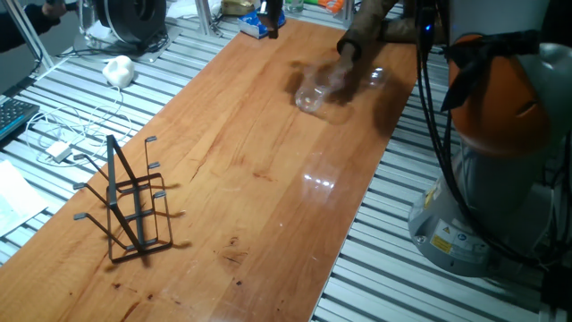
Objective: Put the cup on the cup rack
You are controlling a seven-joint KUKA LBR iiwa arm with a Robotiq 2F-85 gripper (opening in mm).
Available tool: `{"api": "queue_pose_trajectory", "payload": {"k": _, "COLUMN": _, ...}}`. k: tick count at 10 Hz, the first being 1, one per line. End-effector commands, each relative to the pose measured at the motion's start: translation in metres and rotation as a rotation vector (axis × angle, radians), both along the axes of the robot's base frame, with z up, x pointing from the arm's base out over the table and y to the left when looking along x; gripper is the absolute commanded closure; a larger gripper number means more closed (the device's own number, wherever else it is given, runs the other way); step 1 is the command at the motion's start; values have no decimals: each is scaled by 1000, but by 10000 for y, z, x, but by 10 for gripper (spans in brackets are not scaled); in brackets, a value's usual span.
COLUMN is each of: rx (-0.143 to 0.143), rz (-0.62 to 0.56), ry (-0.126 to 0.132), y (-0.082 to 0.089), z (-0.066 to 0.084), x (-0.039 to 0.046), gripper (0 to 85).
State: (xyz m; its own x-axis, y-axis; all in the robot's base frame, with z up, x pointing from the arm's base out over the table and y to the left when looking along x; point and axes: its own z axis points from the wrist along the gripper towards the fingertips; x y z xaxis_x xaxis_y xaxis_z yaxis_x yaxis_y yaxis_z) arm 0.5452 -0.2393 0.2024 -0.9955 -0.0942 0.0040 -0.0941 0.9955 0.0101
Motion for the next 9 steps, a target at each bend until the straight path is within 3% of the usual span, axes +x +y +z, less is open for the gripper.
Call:
{"api": "queue_pose_trajectory", "payload": {"k": 1, "rx": -5, "rz": -14, "ry": -19, "y": 1, "z": 0, "x": 0, "gripper": 850}}
{"api": "queue_pose_trajectory", "payload": {"k": 2, "rx": -25, "rz": -19, "ry": -25, "y": 1, "z": 0, "x": 0, "gripper": 850}}
{"api": "queue_pose_trajectory", "payload": {"k": 3, "rx": -25, "rz": -26, "ry": -22, "y": 1, "z": 0, "x": 0, "gripper": 850}}
{"api": "queue_pose_trajectory", "payload": {"k": 4, "rx": -20, "rz": -28, "ry": -15, "y": 1, "z": 0, "x": 0, "gripper": 850}}
{"api": "queue_pose_trajectory", "payload": {"k": 5, "rx": 5, "rz": -24, "ry": 13, "y": 1, "z": 0, "x": 0, "gripper": 850}}
{"api": "queue_pose_trajectory", "payload": {"k": 7, "rx": -11, "rz": -19, "ry": -5, "y": 16, "z": -18, "x": 24, "gripper": 850}}
{"api": "queue_pose_trajectory", "payload": {"k": 8, "rx": 0, "rz": -48, "ry": -13, "y": 53, "z": -20, "x": 80, "gripper": 850}}
{"api": "queue_pose_trajectory", "payload": {"k": 9, "rx": -16, "rz": -77, "ry": 1, "y": 53, "z": -20, "x": 80, "gripper": 850}}
